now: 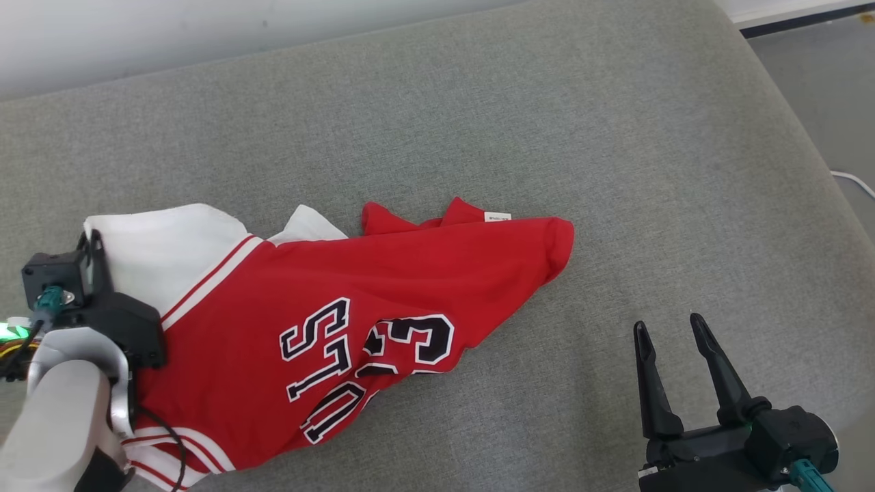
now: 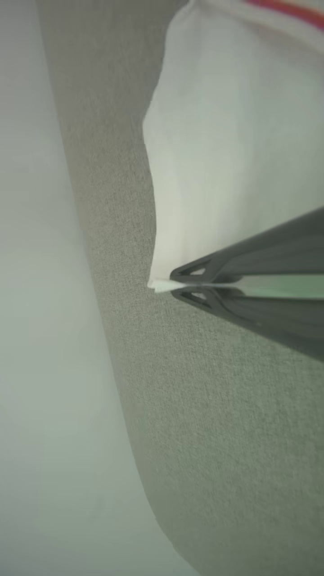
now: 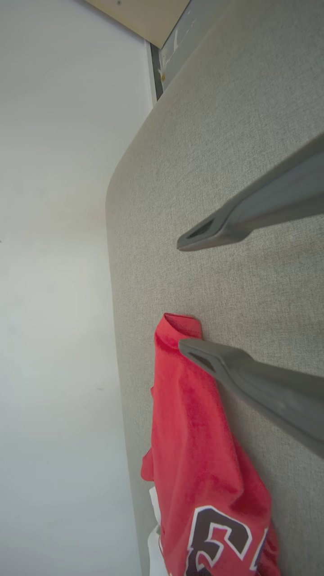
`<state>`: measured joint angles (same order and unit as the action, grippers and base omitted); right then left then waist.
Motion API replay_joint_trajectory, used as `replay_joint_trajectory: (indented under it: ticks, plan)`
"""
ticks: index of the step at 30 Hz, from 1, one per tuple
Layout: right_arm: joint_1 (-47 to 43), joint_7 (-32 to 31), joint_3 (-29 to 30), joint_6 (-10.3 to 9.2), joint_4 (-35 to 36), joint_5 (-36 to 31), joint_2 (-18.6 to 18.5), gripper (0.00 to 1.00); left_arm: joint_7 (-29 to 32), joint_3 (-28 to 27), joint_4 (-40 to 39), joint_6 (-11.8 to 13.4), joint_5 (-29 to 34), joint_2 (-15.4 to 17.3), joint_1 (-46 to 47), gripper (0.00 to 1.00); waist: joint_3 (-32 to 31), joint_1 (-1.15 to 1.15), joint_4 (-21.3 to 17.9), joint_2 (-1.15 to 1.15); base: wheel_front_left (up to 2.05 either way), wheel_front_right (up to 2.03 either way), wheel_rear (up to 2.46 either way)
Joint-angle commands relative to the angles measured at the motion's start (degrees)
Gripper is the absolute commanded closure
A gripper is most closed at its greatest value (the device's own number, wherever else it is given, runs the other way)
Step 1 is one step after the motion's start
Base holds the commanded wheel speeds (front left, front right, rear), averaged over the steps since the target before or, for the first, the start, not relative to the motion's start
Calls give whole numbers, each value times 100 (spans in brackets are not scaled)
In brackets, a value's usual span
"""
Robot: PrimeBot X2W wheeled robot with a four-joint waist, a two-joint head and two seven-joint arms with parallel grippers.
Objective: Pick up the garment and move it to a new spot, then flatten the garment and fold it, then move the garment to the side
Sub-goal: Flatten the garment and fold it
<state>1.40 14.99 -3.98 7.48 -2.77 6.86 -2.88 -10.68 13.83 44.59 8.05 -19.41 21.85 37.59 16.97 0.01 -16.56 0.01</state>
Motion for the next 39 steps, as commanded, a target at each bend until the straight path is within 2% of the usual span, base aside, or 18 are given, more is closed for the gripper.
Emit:
replay_joint_trajectory:
  ticks: [1,7,10,12,14,17,22,25,32,39]
  plan:
    - [17,27,3,1,13,-27,1,0,-65,1,10,-3,-6,-33,53,0,9,-1,36,-1,0,0,0]
    - [31,27,10,1,-11,-15,-1,0,-404,-91,-220,-239,-173,-232,-57,0,-102,-1,300,-1,0,0,0]
    - [59,26,1,1,-24,-10,0,0,-451,-266,-597,-406,-313,-298,-201,0,-183,-1,457,-1,0,0,0]
    - [78,26,36,1,-26,-17,-2,0,-452,-487,-1097,-508,-331,-292,-328,0,-213,-1,574,-1,0,0,0]
    - [90,27,87,1,-37,-17,-2,0,-449,-642,-1614,-493,-141,-269,-597,0,-255,-1,688,-1,0,0,0]
    - [65,21,150,1,-108,-10,-2,0,-452,-777,-2434,-546,96,-411,-1095,0,-362,-1,829,-1,0,0,0]
    - [5,1,238,1,-232,59,-1,0,-452,-1060,-3626,-673,260,-828,-2118,0,-554,-1,1001,-1,0,0,0]
    - [-25,-51,282,1,-303,80,-1,0,-453,-1145,-4097,-834,359,-1149,-2677,0,-652,-1,1096,-1,0,0,0]
    - [-45,-322,495,1,-411,81,-1,0,-453,-1268,-4762,-1059,573,-1728,-3797,0,-851,-1,1361,-1,0,0,0]
    - [140,-1202,885,1,-457,101,-4,0,-453,-1227,-4957,-1179,679,-1873,-4288,0,-943,-1,1623,-1,0,0,0]
